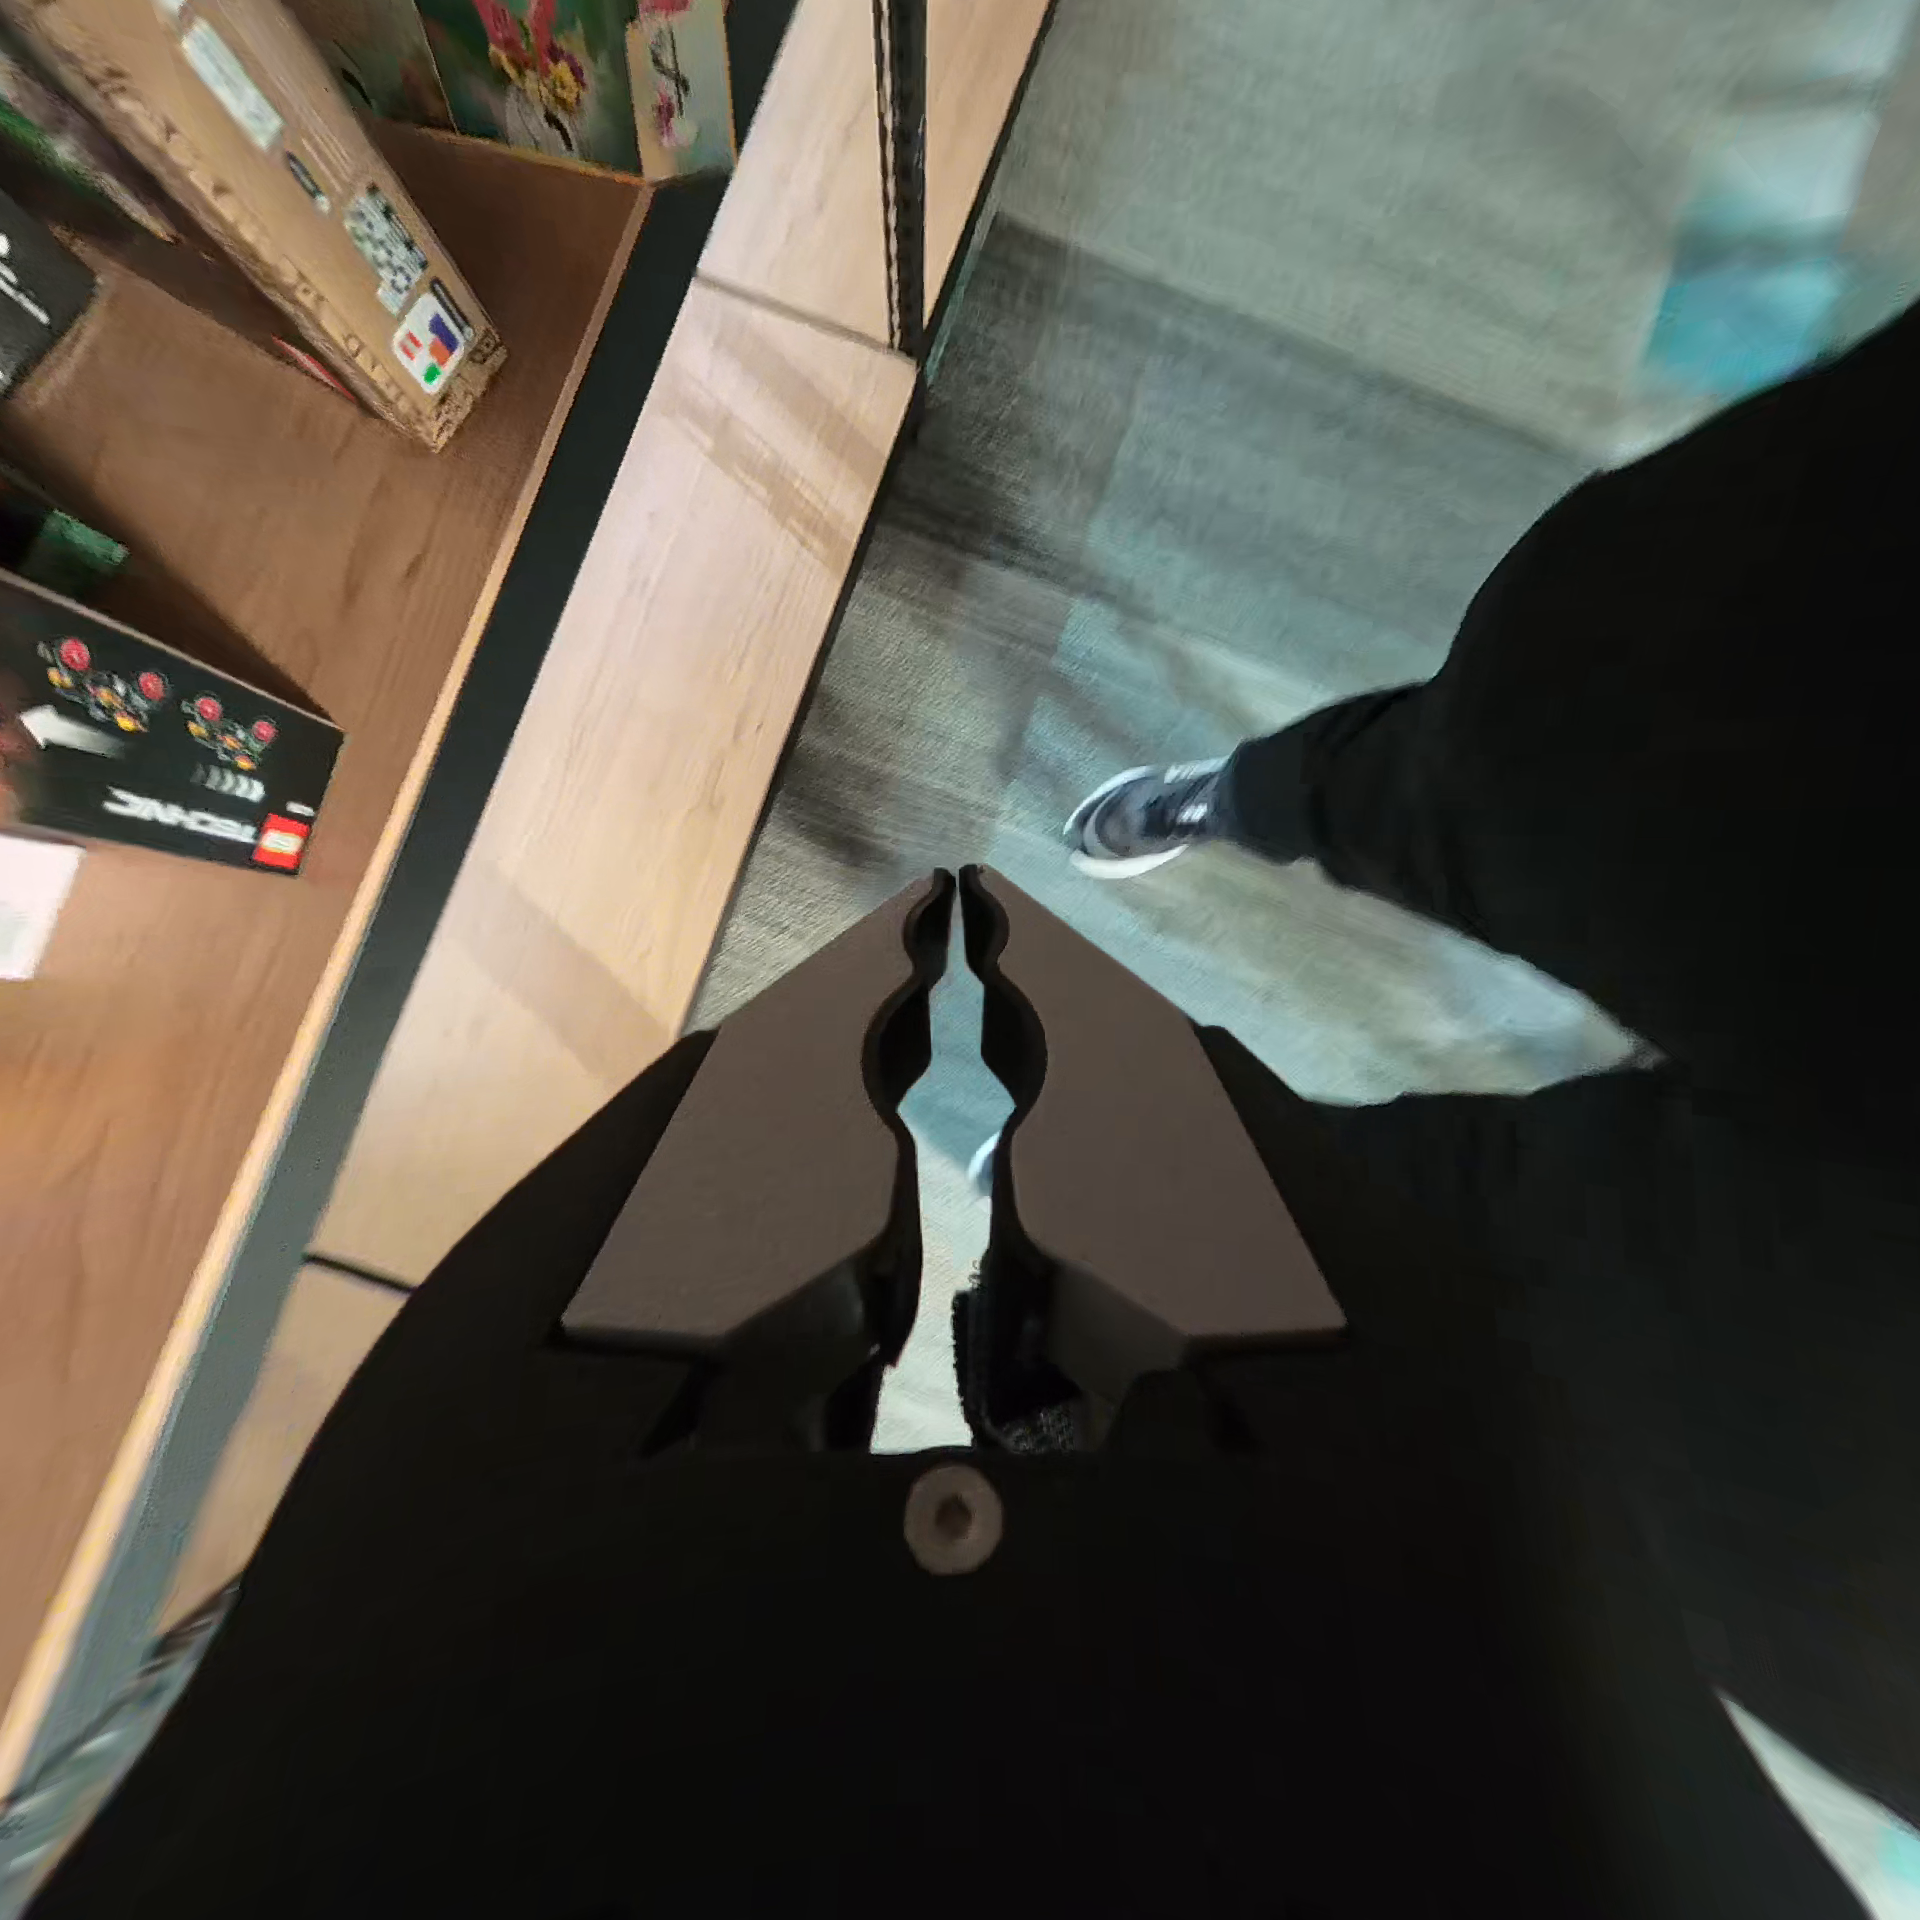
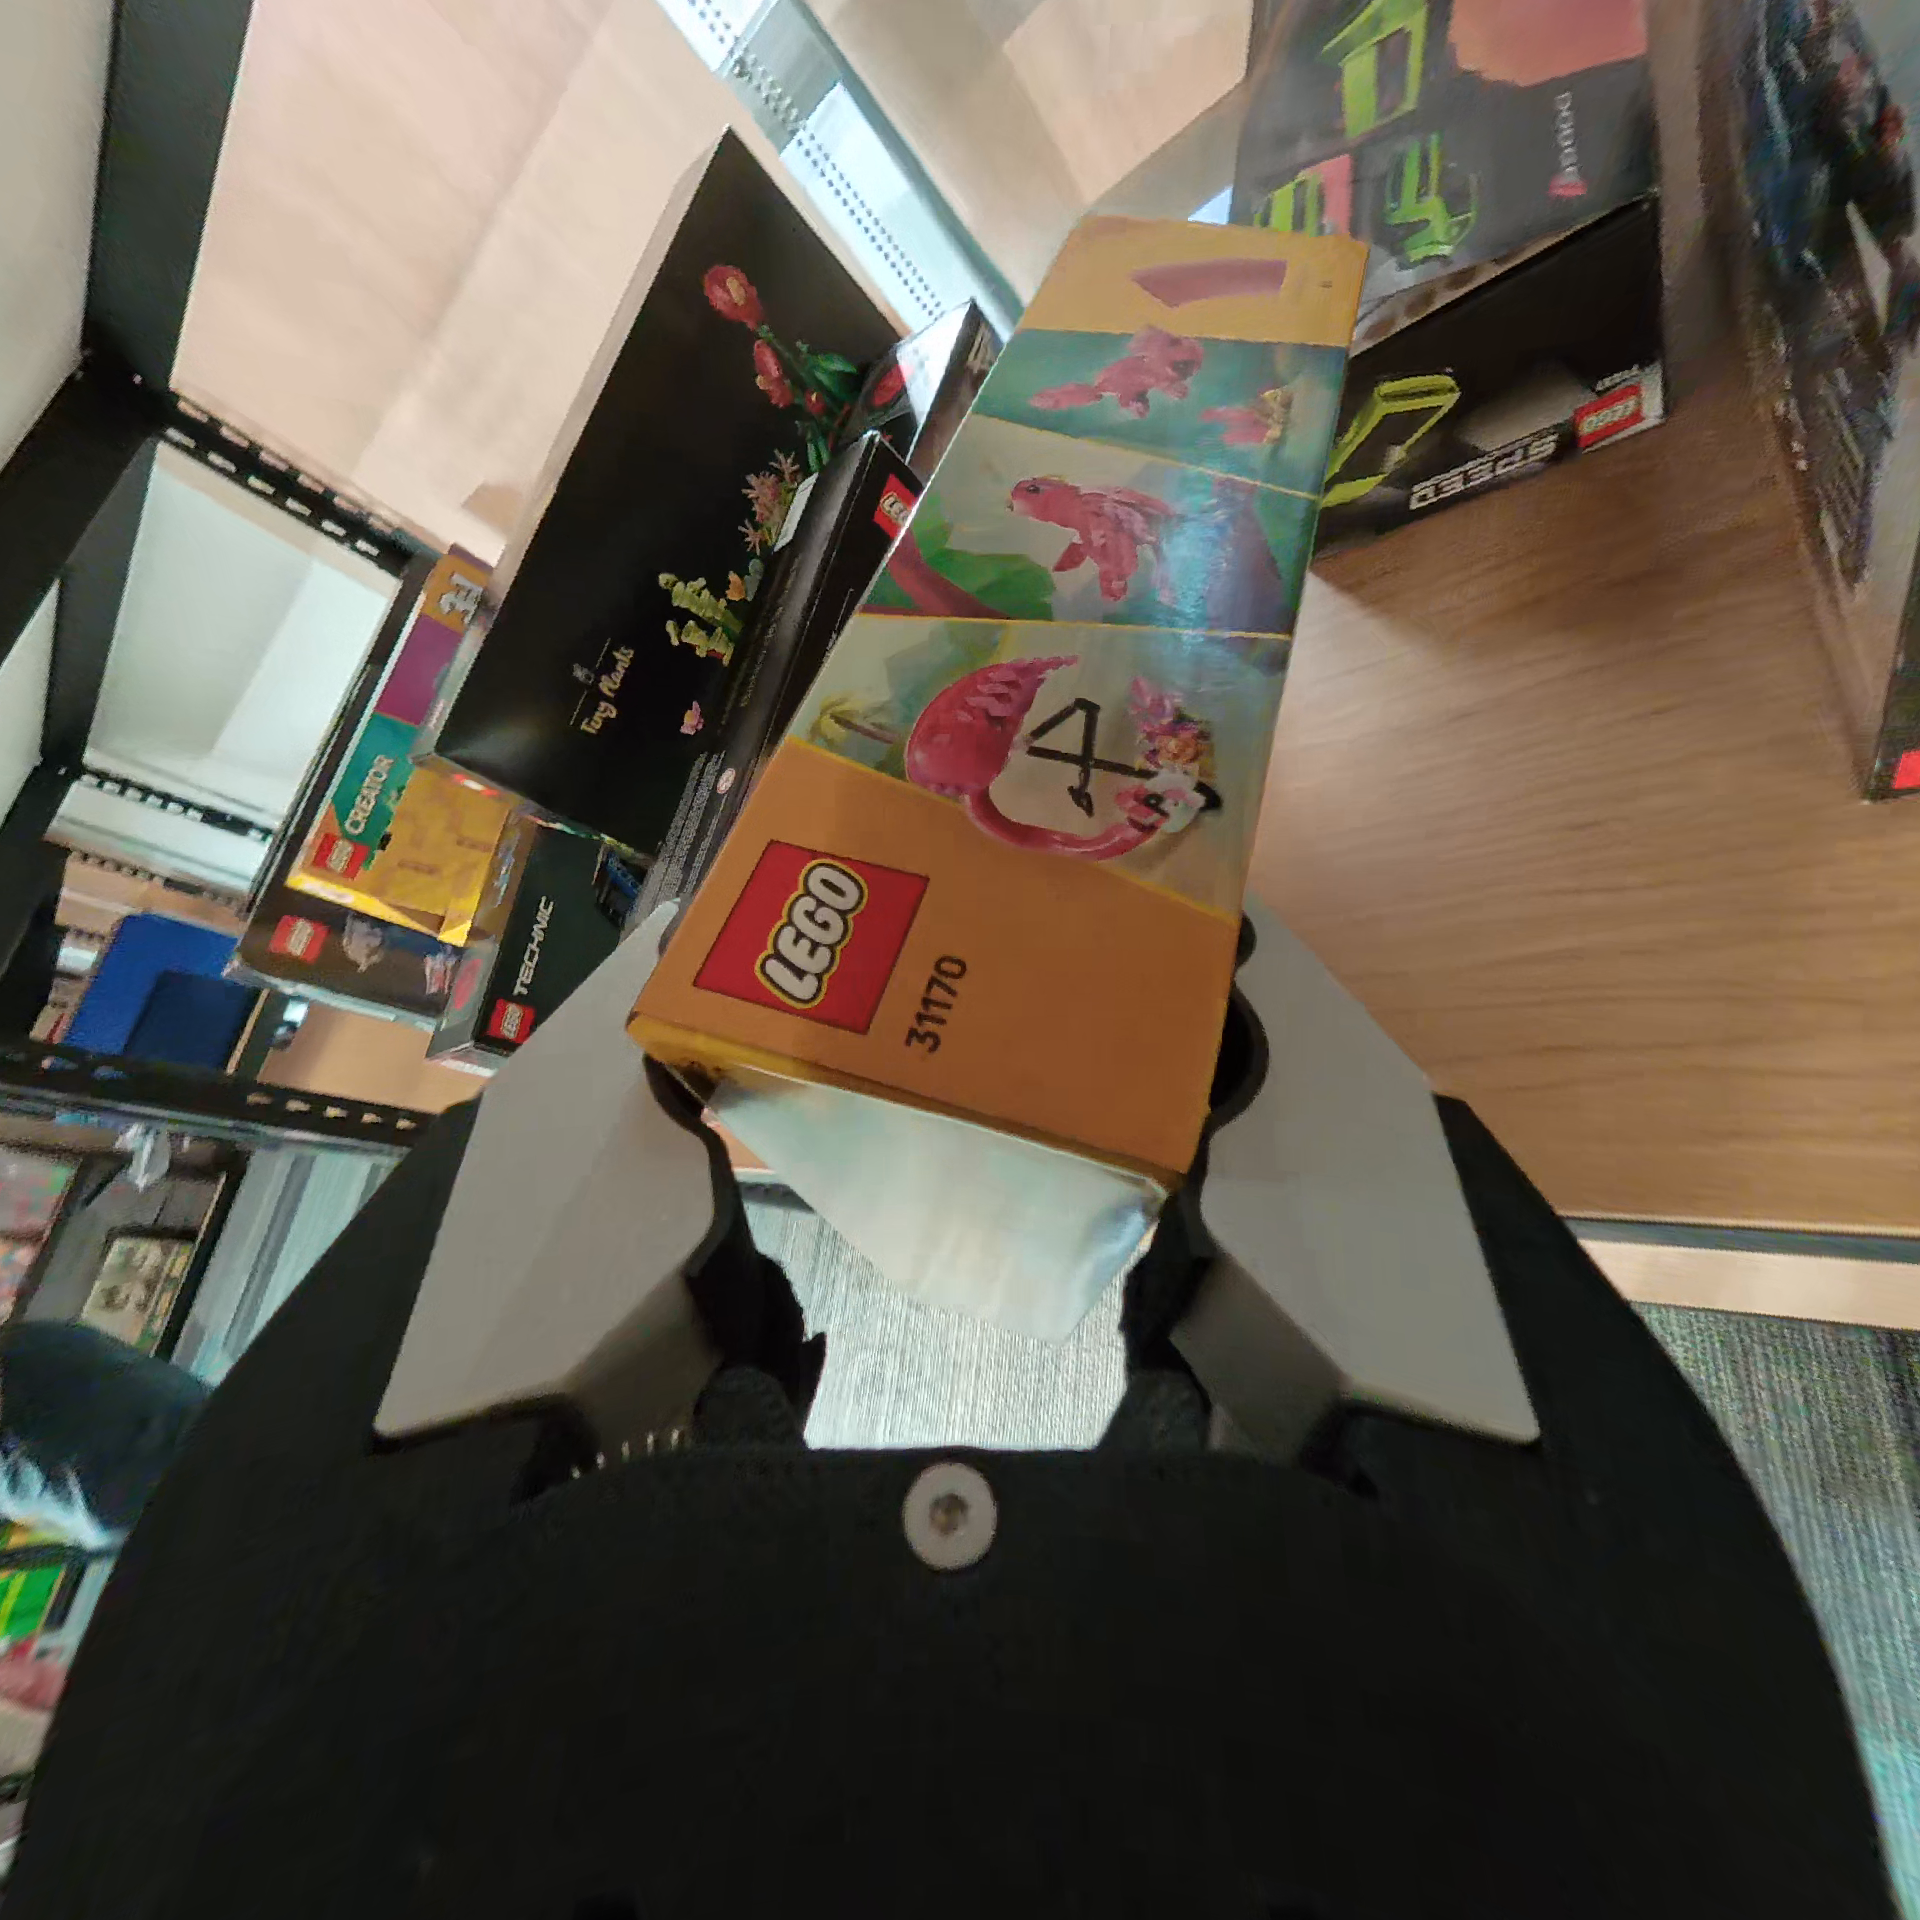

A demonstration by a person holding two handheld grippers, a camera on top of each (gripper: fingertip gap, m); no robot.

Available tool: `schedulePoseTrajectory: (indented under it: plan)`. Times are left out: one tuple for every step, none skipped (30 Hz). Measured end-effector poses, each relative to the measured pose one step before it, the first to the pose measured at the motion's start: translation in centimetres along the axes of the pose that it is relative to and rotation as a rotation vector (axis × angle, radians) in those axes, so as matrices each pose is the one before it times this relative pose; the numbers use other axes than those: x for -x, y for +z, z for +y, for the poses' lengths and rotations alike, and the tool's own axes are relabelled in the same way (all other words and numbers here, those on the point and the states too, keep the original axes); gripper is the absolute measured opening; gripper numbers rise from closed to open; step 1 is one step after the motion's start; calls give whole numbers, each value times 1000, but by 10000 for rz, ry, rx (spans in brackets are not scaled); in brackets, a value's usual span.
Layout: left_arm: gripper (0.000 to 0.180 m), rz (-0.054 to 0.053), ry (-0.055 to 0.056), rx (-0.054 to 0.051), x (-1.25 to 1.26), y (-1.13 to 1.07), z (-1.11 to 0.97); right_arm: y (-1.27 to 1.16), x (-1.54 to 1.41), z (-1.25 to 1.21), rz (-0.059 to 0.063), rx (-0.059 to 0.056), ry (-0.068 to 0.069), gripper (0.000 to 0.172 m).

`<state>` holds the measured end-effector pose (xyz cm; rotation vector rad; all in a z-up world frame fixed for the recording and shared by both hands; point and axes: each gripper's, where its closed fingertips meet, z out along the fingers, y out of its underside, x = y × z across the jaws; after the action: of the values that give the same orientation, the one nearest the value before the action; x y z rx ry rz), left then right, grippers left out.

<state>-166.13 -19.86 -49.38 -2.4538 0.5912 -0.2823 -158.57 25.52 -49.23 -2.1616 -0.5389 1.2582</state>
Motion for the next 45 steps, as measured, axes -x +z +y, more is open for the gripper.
schedulePoseTrajectory:
  plan:
    - [0, 169, -508, -535, 182, -1025, 126, -94, 112, 228, 119, -153, 133, 94]
    - [0, 63, -535, -480, 394, -1092, 134, -108, 62, 226, 98, -145, 179, 94]
    - [1, 27, -470, -360, 472, -1117, 131, -105, 48, 196, 78, -148, 182, 93]
    - [1, -19, -271, -259, 499, -1064, 79, -74, 53, 199, 48, -153, 138, 94]
    - [1, -45, -106, -143, 510, -943, 116, -38, 40, 160, 40, -147, 138, 94]
    - [1, -33, -36, -35, 530, -773, 183, -11, 33, 124, 29, -138, 145, 93]
    - [1, -21, -29, -9, 544, -593, 173, 10, 49, 121, 1, -134, 129, 93]
    - [1, -3, -56, -26, 537, -434, 80, 40, 30, 101, -14, -136, 152, 93]
    - [1, 17, -70, -65, 497, -276, -48, 48, 36, 87, -29, -132, 168, 93]
    - [1, 47, -74, -53, 420, -95, -125, 13, 50, 53, -52, -128, 152, 93]
    - [1, 95, -39, -6, 257, 81, -171, -32, 62, 20, -61, -137, 148, 93]
    - [1, 134, 39, 27, 91, 227, -234, -55, 64, 17, -58, -146, 160, 93]
    - [1, 141, 110, 38, -39, 347, -314, -99, 65, -17, -71, -138, 148, 94]
    - [1, 197, 122, 41, -200, 459, -415, -158, 65, -36, -67, -119, 110, 96]
    - [1, 243, 138, 53, -327, 517, -490, -197, 36, -36, -55, -114, 96, 94]
    - [2, 216, 191, 25, -366, 528, -576, -241, 12, -27, -33, -94, 79, 96]
    - [1, 202, 195, 11, -366, 534, -621, -246, -41, 2, -25, -63, 60, 94]
    - [2, 190, 156, 21, -345, 523, -552, -231, -128, 46, -2, -35, 84, 94]
    - [2, 158, 103, 5, -297, 497, -508, -222, -168, 63, -12, 1, 77, 93]
    - [1, 149, 52, -48, -297, 461, -520, -244, -204, 30, -19, -9, 78, 93]
    - [2, 164, 30, -38, -317, 408, -464, -260, -223, 3, -4, -59, 111, 93]
    - [2, 127, 65, -4, -251, 391, -383, -266, -209, -13, -13, -82, 103, 93]
    - [2, 112, 89, 4, -188, 372, -339, -285, -149, -62, -44, -77, 76, 93]
    - [2, 87, 77, -4, -81, 337, -356, -301, -97, -67, -71, -66, 59, 93]
    - [3, 74, 47, -41, -10, 288, -397, -296, -70, -84, -86, -69, 71, 93]
    - [4, 28, -20, -77, 122, 301, -422, -312, -29, -100, -110, -68, 59, 93]
    - [6, 9, -91, -115, 203, 287, -450, -340, 2, -130, -129, -61, 64, 93]
    - [8, -4, -144, -153, 220, 311, -461, -363, 17, -141, -137, -58, 60, 93]
    - [9, -41, -205, -134, 282, 378, -371, -351, -13, -155, -121, -61, 77, 93]
    - [11, -57, -241, -105, 278, 468, -271, -351, -32, -195, -99, -60, 83, 93]
    - [12, 58, -260, -137, 85, 544, -304, -337, -23, -185, -94, -62, 48, 93]
    - [14, 54, -273, -201, 93, 604, -389, -326, 21, -158, -87, -69, 35, 93]
    - [16, -35, -292, -144, 281, 702, -284, -310, 78, -126, -102, -47, 38, 93]
    - [18, 31, -296, -88, 222, 791, -189, -337, 124, -130, -123, -24, 53, 93]
    - [20, 88, -273, -143, 132, 807, -312, -357, 183, -123, -127, -16, 62, 93]
    - [22, 46, -301, -181, 186, 814, -390, -388, 241, -109, -138, -21, 53, 94]
    - [23, 90, -301, -166, 91, 788, -449, -410, 304, -126, -155, -15, 25, 94]
    - [25, 42, -233, -193, 93, 746, -577, -417, 312, -106, -150, -9, 43, 94]
    - [27, -11, -150, -137, 117, 744, -550, -441, 314, -85, -149, -4, 78, 93]
    - [30, 8, -56, -36, 48, 771, -430, -457, 380, -78, -157, 5, 70, 93]
    - [34, 19, -8, 12, 17, 769, -387, -462, 444, -46, -164, 21, 50, 93]
    - [37, -12, -100, 13, 101, 765, -378, -510, 498, -63, -168, 30, 19, 93]
    - [41, -31, -230, -69, 192, 712, -444, -556, 535, -115, -146, 1, 33, 93]
    - [46, -2, -315, -199, 166, 600, -591, -605, 577, -128, -134, -29, 49, 93]
    - [48, 88, -420, -313, 43, 478, -698, -645, 641, -138, -155, -39, 32, 93]
